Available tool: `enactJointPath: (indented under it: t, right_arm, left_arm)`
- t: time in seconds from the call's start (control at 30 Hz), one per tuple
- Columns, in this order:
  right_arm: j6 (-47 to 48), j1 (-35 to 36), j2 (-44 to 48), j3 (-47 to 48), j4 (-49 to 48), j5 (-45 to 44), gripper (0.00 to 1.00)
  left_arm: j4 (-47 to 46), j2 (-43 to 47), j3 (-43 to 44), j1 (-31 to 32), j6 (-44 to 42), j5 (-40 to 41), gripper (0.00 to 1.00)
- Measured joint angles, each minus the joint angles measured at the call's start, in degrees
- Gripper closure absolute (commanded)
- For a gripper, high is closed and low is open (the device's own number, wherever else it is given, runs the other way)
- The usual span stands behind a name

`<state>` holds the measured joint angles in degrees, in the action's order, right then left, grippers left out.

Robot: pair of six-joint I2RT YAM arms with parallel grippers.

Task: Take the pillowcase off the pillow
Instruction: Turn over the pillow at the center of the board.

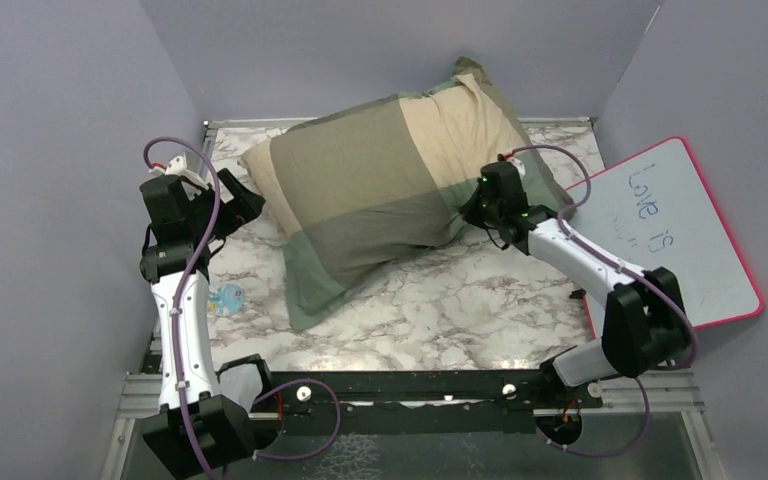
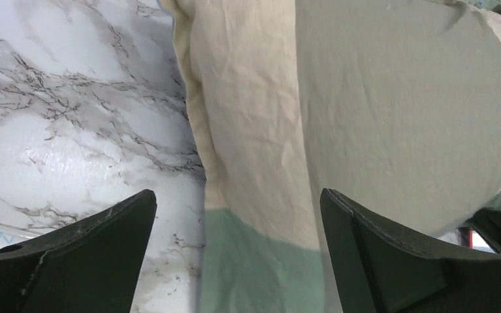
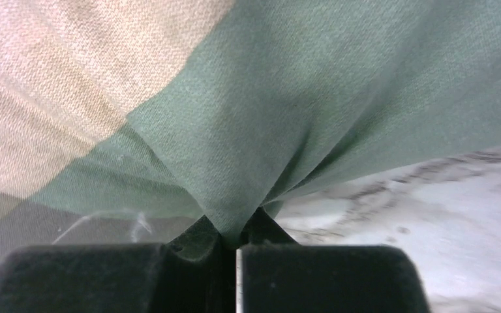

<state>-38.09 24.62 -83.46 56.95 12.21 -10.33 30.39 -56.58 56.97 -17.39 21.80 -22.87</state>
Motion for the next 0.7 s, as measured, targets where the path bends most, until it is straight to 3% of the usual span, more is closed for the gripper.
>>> enactJointPath:
  t: [0.03, 0.13, 0.33, 0.43, 0.57, 0.6, 0.7]
  right_arm:
    - [1.09, -1.01, 0.98, -0.07, 1.18, 0.87, 0.58]
    - [4.57, -2.14, 3.06, 1.16, 4.59, 4.59, 0.39]
    - [8.48, -1.81, 8.04, 3.98, 7.23, 15.91, 0.23]
    - [9.66, -1.79, 9.01, 7.23, 7.63, 21.9, 0.14]
    - [10.03, -1.25, 8.68, 11.74, 7.76, 26.88, 0.12]
    - [10.1, -0.96, 8.35, 12.96, 7.87, 27.58, 0.12]
    - [10.64, -0.09, 6.58, 17.27, 8.9, 28.28, 0.1]
  left_arm:
    - [-0.26, -0.37, 0.48, 0.0, -0.26, -0.04, 0.02]
    - [-1.07, -2.89, 0.68, 0.0, -0.66, -1.33, 0.01]
    - [-9.35, -11.3, -3.23, 0.04, 2.64, -9.4, 0.04]
    - [-17.59, -15.52, -7.76, 1.14, 7.8, -14.64, 0.24]
    - [-25.35, -22.08, -10.58, 9.18, 12.11, -16.79, 0.86]
    - [-26.97, -22.49, -10.97, 11.8, 13.22, -16.57, 0.96]
    - [-30.01, -19.52, -13.57, 16.76, 15.02, -14.82, 1.0]
